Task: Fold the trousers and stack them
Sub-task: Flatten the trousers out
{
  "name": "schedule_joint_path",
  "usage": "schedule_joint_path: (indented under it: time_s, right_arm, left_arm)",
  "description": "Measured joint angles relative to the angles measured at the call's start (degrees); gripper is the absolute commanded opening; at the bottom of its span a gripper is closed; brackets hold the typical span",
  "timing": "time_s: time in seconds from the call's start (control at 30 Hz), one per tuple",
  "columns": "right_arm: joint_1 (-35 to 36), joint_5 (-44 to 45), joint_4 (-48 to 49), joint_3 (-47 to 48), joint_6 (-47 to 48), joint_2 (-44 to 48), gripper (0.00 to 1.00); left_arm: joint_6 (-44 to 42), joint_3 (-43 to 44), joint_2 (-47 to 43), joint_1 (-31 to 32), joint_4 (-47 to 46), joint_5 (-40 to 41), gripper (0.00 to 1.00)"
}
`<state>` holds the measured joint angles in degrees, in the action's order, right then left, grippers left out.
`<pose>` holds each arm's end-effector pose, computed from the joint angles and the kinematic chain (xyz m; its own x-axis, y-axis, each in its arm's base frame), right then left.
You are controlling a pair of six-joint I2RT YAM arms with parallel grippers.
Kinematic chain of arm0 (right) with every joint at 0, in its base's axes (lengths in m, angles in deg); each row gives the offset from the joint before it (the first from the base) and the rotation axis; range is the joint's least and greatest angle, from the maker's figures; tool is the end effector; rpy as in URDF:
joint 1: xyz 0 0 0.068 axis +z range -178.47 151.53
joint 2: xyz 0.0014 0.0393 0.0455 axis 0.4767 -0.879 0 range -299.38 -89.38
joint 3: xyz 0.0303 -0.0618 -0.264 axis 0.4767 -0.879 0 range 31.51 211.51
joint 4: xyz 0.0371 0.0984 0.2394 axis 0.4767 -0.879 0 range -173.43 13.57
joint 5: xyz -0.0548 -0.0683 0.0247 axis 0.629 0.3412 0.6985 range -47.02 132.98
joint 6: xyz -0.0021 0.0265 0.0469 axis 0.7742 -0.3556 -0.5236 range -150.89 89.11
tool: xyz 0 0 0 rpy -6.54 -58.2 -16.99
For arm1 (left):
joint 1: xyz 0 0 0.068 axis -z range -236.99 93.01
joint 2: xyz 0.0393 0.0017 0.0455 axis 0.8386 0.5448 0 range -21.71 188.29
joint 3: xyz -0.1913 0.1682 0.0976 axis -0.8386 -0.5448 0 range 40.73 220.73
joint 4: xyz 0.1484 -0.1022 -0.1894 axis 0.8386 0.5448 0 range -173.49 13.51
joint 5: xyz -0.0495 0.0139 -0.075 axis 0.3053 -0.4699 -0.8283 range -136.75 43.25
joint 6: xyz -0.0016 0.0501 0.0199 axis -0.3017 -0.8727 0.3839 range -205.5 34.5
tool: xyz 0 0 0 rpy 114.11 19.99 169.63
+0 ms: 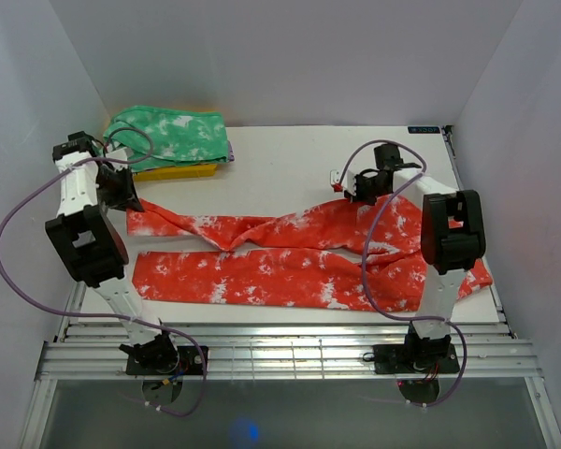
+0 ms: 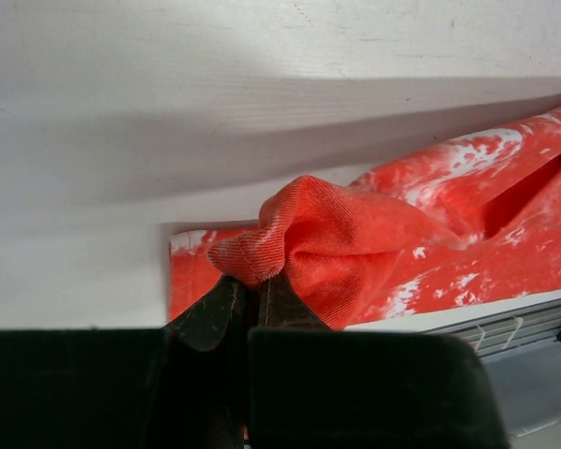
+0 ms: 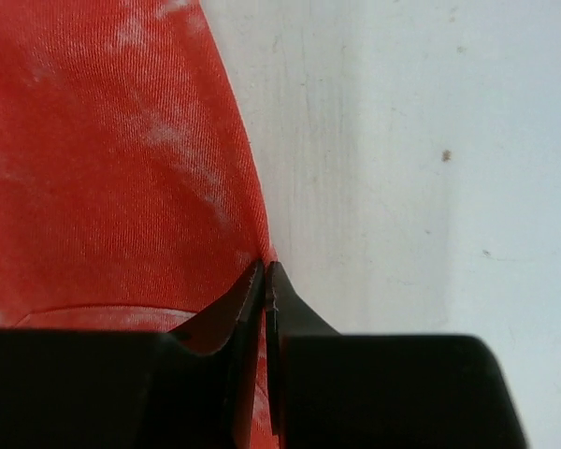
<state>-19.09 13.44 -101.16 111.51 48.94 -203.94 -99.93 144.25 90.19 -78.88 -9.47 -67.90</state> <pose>0.4107 0.0857 0.1738 0.2344 -0.8292 -0.5074 -0.9038 0.0063 -0.4279 0.3608 0.1311 0.2758 -0.9663 -0.1377 -0.2174 -0.0646 0.9475 -0.3132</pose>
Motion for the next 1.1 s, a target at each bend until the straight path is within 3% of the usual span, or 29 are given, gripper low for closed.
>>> schedule_joint_path:
  time_s: [0.3,0.43,0.63,0.87,1.07,1.1]
  right_arm:
    - [-8.85,-7.43,-2.38,-1.20,-3.48,18.49,0.08]
    - [-13.79,-11.87,-4.68,-1.20,-3.21,22.21,0.08]
    - [-16.90,-14.49,-8.92,-3.69,-1.57,23.41,0.08]
    - [-17.38,-13.99,-8.55,-5.84,-2.99,22.64,0.08]
    - [-14.78,-11.67,0.66,-4.44,-12.35,14.23,0.08]
    - [-14.12,-10.80,2.16,-3.87,-13.90,12.33,0.08]
  left_arm:
    - [-3.61,-4.55,-2.27,-4.37,-3.23,-0.74,0.00]
    - [-5.79,-7.37,-4.42,-7.48,-4.55,-3.28,0.00]
    - [-17.79,-16.20,-15.98,-8.61,-6.23,-8.24,0.00]
    - [-26.43,-30.18,-33.16,-8.76,-16.90,-9.64,0.00]
    - [-25.81,-30.45,-27.02,-8.74,-24.11,-12.15,0.01]
    - [-24.98,-29.49,-24.11,-8.72,-24.79,-12.55,0.09]
